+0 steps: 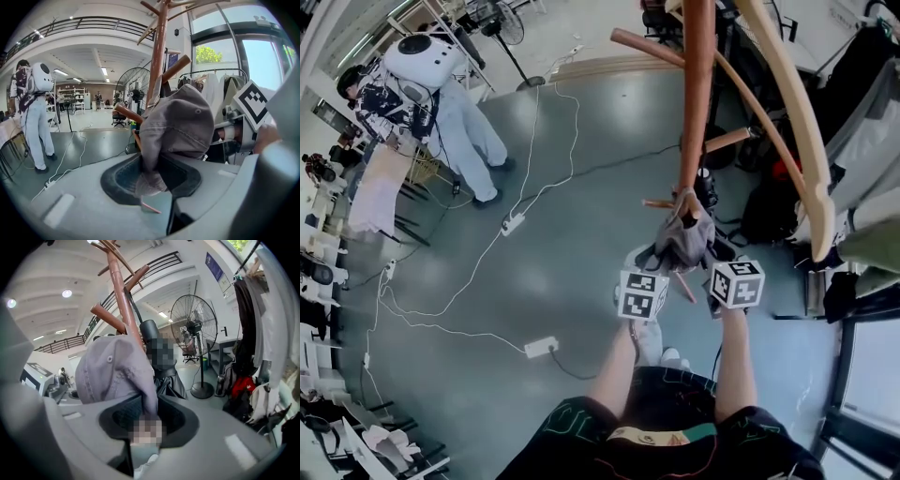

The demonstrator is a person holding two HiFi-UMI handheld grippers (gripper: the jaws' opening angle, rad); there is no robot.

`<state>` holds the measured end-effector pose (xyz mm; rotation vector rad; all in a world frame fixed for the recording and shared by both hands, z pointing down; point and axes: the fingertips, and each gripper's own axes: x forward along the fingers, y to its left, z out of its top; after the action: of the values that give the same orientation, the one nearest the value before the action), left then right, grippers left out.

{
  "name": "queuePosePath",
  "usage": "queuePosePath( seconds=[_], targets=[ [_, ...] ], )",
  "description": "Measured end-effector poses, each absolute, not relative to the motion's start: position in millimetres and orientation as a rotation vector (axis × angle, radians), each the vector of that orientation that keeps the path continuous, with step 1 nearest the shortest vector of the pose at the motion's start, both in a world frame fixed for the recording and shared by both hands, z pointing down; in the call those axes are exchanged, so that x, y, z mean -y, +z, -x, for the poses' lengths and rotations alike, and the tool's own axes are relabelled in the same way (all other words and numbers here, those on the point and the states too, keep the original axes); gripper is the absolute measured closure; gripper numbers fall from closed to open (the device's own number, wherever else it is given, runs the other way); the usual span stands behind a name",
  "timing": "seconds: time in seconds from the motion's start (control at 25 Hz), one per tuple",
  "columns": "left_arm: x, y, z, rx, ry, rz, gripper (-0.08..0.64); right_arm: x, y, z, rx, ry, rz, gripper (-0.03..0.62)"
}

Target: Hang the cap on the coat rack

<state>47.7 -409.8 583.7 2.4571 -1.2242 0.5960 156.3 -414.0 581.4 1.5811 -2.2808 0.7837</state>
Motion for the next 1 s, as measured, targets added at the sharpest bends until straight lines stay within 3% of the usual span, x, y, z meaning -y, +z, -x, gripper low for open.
queuePosePath(
  seconds=[0.32,0.56,0.8,1.0],
  targets=[
    [395.7,580.7,-36.1,1.278,0.677,-2.440,0.419,397.0,569.0,-177.6,2.280,0.752,-1.618,0.477],
    [384.5,545.5,-35.7,1.352,0.522,-2.475,0.453,382.2,534.6,-178.5,2.394,0.634,-1.637,0.479],
    [373.3,491.4,-40.6,1.443,0.318,-2.543,0.513,363.0,478.7,-183.6,2.572,0.466,-1.699,0.588],
    [367.3,442.7,-52.9,1.437,0.160,-2.653,0.551,354.5,417.3,-190.8,2.730,0.313,-1.731,0.588]
  ],
)
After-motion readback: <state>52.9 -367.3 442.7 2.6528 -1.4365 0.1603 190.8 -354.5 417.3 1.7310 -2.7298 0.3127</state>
